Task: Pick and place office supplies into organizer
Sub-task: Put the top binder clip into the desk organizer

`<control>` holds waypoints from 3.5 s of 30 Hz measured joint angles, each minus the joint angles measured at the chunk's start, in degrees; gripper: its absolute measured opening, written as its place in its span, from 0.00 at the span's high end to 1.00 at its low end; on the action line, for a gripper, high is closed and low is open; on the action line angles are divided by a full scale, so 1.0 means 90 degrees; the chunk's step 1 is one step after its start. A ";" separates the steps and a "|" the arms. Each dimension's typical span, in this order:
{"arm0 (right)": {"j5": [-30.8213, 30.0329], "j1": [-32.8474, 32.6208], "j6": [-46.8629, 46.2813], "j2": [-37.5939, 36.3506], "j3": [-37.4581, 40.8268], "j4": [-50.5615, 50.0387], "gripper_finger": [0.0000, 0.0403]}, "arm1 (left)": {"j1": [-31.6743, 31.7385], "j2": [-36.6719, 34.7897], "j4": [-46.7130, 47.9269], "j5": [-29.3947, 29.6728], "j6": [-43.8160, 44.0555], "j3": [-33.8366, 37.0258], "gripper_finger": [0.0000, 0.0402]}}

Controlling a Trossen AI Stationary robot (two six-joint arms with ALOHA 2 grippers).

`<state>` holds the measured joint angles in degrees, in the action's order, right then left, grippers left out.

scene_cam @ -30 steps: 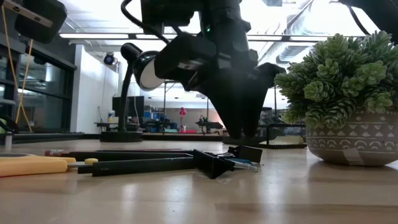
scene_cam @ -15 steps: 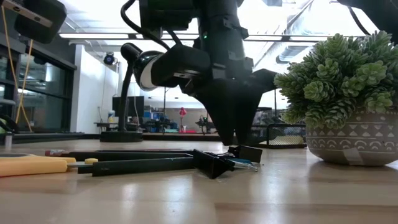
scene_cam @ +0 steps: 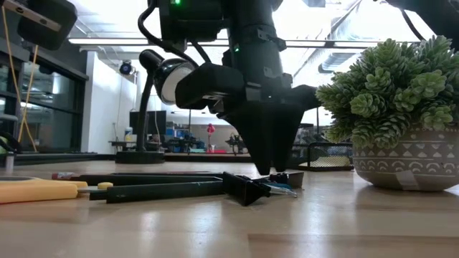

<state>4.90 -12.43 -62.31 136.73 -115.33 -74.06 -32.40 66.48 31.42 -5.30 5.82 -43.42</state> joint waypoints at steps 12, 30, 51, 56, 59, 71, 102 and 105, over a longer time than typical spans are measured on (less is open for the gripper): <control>0.0066 0.0000 0.0533 0.0000 0.0000 -0.0002 0.71 | 0.0001 0.0000 0.0000 0.0051 0.0004 -0.0001 1.00; 0.0239 0.0000 0.1264 0.0000 0.0000 0.0027 0.75 | 0.0000 0.0000 0.0002 0.0145 0.0002 0.0000 1.00; 0.0494 -0.0126 0.1429 0.0184 -0.0022 0.0197 0.79 | 0.0000 0.0002 0.0004 0.0207 0.0002 -0.0001 1.00; 0.0523 -0.0177 0.1429 0.0274 -0.0027 0.0243 0.87 | 0.0002 0.0002 0.0004 0.0219 0.0001 0.0000 1.00; 0.0562 -0.0178 0.1432 0.0277 -0.0029 0.0284 0.95 | 0.0002 0.0002 0.0005 0.0224 0.0001 0.0000 1.00; 0.0504 -0.0175 0.1375 0.0289 -0.0079 0.0205 1.00 | 0.0005 0.0002 0.0007 0.0247 0.0000 0.0000 1.00; -0.1779 0.1546 0.2221 0.0172 -0.1802 -0.1763 1.00 | 0.0007 0.0002 0.0002 0.0265 0.0023 0.0000 1.00; -0.2034 0.1955 0.2454 0.0166 -0.1797 -0.1765 1.00 | 0.0007 0.0002 0.0007 0.0265 0.0049 0.0000 1.00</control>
<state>-13.41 5.17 -40.23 138.22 -131.50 -89.95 -32.34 66.50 31.48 -2.91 6.26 -43.42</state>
